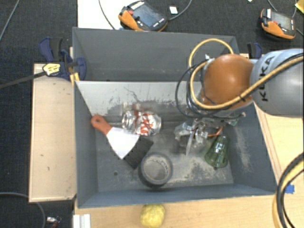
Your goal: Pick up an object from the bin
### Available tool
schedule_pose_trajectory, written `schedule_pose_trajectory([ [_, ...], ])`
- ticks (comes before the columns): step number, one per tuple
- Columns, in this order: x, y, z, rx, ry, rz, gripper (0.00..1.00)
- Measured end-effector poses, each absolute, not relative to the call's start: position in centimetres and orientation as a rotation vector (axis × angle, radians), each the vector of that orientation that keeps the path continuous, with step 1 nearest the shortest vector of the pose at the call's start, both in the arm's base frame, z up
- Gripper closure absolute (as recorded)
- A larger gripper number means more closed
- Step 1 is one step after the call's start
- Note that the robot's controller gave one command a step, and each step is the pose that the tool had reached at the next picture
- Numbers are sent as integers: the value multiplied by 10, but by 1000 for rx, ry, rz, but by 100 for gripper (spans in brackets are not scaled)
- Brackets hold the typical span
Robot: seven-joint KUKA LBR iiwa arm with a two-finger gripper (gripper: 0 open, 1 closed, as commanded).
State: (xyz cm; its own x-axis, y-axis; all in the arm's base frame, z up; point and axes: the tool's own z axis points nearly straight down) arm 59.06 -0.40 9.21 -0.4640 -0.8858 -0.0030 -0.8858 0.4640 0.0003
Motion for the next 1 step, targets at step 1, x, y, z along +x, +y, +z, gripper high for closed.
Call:
schedule_pose_trajectory([
  [1,591,-4,117,-1622,2685,2,100],
])
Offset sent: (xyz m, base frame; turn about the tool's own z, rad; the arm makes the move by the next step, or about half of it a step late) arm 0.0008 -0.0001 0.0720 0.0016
